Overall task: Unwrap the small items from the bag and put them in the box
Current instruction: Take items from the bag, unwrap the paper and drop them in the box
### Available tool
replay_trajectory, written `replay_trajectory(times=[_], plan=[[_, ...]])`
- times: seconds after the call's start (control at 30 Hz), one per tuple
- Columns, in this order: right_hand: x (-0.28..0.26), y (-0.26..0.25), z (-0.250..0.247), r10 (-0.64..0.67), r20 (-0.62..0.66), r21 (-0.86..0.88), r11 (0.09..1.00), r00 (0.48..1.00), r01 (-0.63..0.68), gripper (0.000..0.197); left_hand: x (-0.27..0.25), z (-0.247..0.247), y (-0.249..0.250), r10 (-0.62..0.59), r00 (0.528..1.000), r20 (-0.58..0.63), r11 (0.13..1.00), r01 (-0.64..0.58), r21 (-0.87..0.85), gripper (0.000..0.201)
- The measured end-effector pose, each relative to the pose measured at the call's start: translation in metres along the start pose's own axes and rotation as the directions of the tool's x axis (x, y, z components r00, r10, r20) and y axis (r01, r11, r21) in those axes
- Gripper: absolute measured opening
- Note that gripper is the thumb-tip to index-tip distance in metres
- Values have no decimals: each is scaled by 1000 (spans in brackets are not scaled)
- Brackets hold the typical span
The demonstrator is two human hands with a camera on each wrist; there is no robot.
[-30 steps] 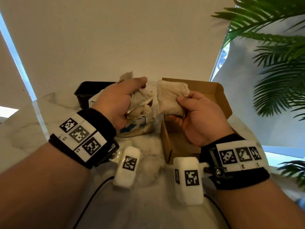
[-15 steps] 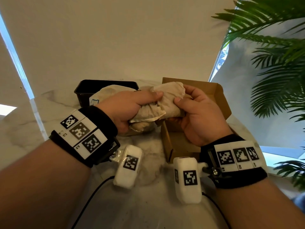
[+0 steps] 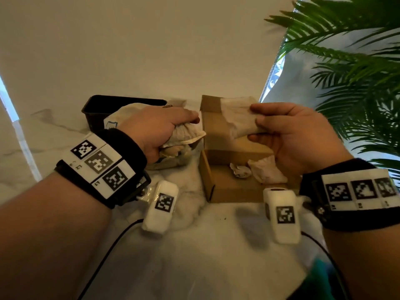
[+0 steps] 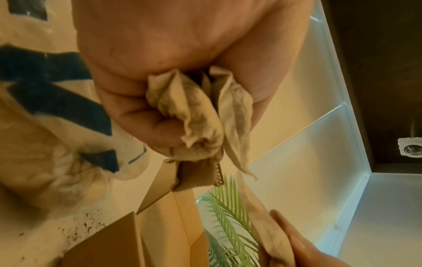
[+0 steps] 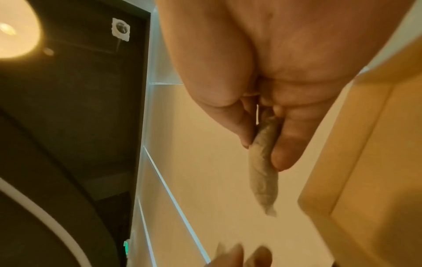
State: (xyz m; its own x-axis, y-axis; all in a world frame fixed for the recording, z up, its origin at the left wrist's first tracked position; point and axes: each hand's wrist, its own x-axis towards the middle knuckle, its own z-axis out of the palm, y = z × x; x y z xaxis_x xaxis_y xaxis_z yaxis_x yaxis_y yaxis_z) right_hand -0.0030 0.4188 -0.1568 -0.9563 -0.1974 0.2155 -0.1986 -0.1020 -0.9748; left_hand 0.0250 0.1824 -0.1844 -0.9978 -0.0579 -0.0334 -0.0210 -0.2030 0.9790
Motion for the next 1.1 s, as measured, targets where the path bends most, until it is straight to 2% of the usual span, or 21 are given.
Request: replay_trajectory(times=[0.07, 0.13, 0.2, 0.33, 0.43, 0.53, 0.6, 0.63, 0.73, 0.83, 0.87, 0.93, 0.97, 1.0, 1.07, 1.1], plan=[[0, -10, -21, 60, -45, -113, 992, 997, -64, 21, -2, -1, 0, -75, 995, 65, 995, 70, 75, 24], [-2, -10, -38, 154, -85, -289, 942, 984, -173, 20, -5, 0, -1, -171, 974, 149, 978, 149, 145, 29], [-5, -5, -48, 244, -129, -446, 851, 961, -276, 20, -7, 3, -1, -241, 946, 217, 959, 197, 203, 26], [-9, 2, -54, 381, -173, -626, 669, 908, -400, 19, -7, 10, -8, -306, 930, 204, 928, 244, 281, 24], [-7, 1, -53, 404, -182, -822, 437, 897, -364, 14, -6, 10, -18, -373, 904, 207, 899, 297, 323, 46], [-4, -9, -46, 395, -196, -927, 224, 897, -301, 29, -6, 9, -22, -400, 895, 200, 884, 318, 344, 60], [-4, -15, -41, 334, -170, -973, 95, 927, -213, 35, -6, 11, -22, -401, 892, 208, 888, 322, 329, 61], [-5, -16, -38, 289, -137, -984, 67, 948, -162, 35, -6, 11, -22, -401, 892, 211, 890, 323, 323, 64], [-8, -6, -32, 303, -45, -996, 62, 952, -67, 31, -6, 13, -22, -396, 897, 197, 893, 327, 308, 61], [-15, 4, -21, 406, -71, -990, 85, 911, -115, 27, -7, 14, -21, -363, 915, 177, 910, 306, 280, 49], [-14, 3, -20, 405, -86, -982, 119, 910, -146, 27, -8, 13, -18, -342, 922, 181, 918, 287, 275, 47], [-12, 0, -18, 323, -36, -985, 146, 946, -87, 25, -10, 12, -12, -294, 933, 208, 941, 244, 236, 47], [-9, -2, -14, 252, -36, -979, 186, 967, -85, 32, -10, 11, -9, -264, 937, 226, 955, 221, 198, 47], [-6, -7, -9, 199, -41, -952, 290, 979, -99, 37, -11, 10, -5, -235, 942, 241, 968, 204, 147, 46], [-1, -8, -1, 77, -36, -899, 432, 996, -66, 36, -12, 7, 2, -188, 953, 237, 982, 186, 30, 42], [4, -7, 5, 56, -18, -879, 474, 998, -42, 39, -12, 6, 4, -167, 961, 219, 984, 176, -23, 37]])
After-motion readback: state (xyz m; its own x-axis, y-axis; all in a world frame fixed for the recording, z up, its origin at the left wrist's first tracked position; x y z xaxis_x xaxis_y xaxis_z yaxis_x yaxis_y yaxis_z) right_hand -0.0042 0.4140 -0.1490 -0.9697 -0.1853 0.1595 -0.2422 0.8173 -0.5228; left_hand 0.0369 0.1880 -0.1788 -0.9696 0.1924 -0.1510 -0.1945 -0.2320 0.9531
